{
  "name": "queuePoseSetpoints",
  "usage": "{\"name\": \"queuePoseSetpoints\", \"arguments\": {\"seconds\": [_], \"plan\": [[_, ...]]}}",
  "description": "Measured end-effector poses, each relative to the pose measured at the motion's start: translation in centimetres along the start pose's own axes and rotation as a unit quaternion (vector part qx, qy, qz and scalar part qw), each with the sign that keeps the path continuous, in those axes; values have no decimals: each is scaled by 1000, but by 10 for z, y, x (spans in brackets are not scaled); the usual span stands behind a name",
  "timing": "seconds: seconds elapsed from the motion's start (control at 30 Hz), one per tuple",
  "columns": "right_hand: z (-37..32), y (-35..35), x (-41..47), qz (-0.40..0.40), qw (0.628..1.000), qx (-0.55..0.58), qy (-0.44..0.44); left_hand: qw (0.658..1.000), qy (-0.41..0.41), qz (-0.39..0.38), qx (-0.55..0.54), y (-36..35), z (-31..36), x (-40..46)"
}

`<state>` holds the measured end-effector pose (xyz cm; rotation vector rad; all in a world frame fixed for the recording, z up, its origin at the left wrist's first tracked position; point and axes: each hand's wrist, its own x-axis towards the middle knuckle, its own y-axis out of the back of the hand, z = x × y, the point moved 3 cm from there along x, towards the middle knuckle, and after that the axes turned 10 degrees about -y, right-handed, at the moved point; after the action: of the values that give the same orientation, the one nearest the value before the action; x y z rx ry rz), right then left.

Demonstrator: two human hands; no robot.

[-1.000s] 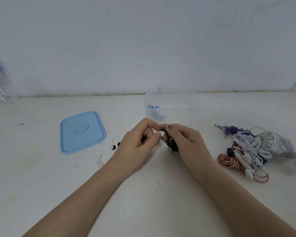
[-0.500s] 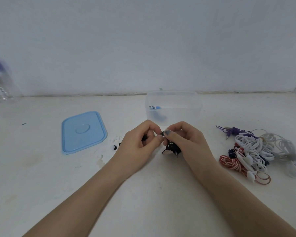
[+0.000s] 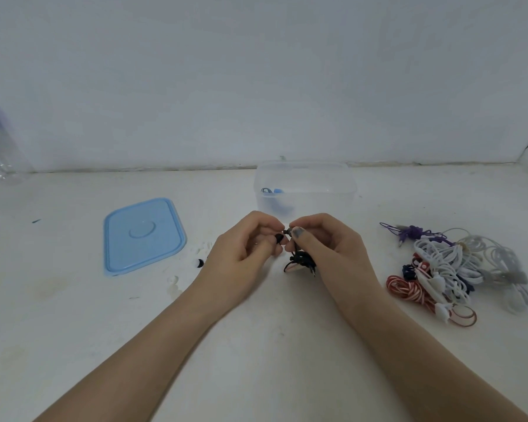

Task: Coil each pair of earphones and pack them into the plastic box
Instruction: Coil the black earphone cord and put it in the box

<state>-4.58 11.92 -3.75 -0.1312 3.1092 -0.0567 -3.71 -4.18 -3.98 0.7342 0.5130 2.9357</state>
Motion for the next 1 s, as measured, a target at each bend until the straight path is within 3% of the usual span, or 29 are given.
{"name": "queuePoseSetpoints", "arguments": {"seconds": [0.37, 1.0], "plan": [[0, -1, -2, -3, 1000, -24, 5, 997, -1, 57, -61, 2, 2, 1], [0, -1, 0, -25, 1000, -9, 7, 998, -3, 37, -55, 1, 6, 1]]}}
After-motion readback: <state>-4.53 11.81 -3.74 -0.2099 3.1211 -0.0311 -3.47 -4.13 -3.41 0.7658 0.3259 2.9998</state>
